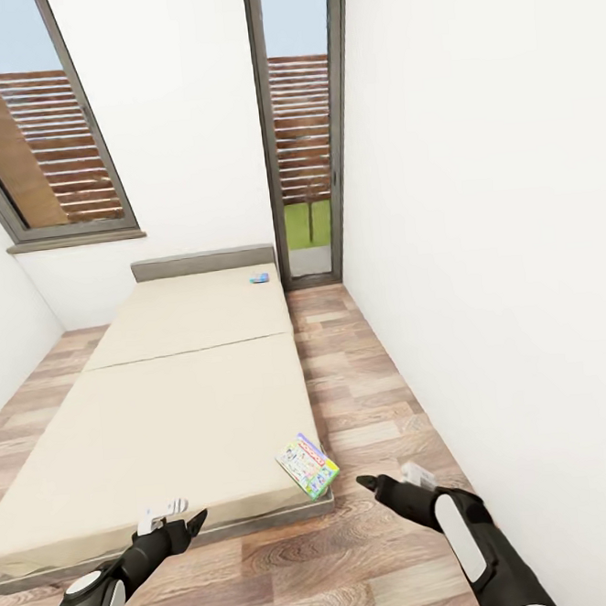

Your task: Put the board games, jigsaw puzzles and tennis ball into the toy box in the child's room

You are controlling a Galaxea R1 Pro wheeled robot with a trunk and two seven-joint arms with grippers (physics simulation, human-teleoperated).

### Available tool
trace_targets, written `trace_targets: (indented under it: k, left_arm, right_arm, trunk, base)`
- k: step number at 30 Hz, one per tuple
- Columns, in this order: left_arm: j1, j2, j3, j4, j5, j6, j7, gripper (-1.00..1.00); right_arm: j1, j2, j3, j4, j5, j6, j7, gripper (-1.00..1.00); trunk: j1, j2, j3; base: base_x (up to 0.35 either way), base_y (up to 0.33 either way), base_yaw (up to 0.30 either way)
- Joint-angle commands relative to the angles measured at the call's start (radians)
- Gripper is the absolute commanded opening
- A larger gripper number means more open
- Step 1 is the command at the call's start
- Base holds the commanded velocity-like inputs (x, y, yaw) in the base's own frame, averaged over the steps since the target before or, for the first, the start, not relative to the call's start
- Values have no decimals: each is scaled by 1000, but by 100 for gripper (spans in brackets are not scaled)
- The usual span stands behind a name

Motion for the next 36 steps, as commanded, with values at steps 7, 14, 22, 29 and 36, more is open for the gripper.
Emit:
trace_targets:
  k: [7,14,22,29,36]
  left_arm:
    - [-1,0,2,-3,1,10,-6,100]
    - [-1,0,2,-63,1,50,-10,100]
    - [-1,-13,2,-181,2,277,-38,100]
    - [-2,-12,8,-234,3,443,-110,100]
    - [-6,-6,19,-280,2,574,-186,100]
  right_arm:
    - [-1,-40,-41,67,-17,1,180,100]
    - [-2,-48,-107,112,-22,-3,223,100]
    - [-2,-39,-126,119,-22,-6,231,100]
    - [-2,-37,-128,120,-22,-7,233,100]
    - [-2,-34,-126,120,-21,-62,230,100]
  trunk:
    - [1,-2,-2]
    - [1,-2,-2]
    - [1,-2,-2]
    - [1,-2,-2]
    - [4,-9,-5]
  base:
    - [24,1,0]
    - [40,0,0]
    - [5,0,0]
    - [0,0,0]
    - [0,0,0]
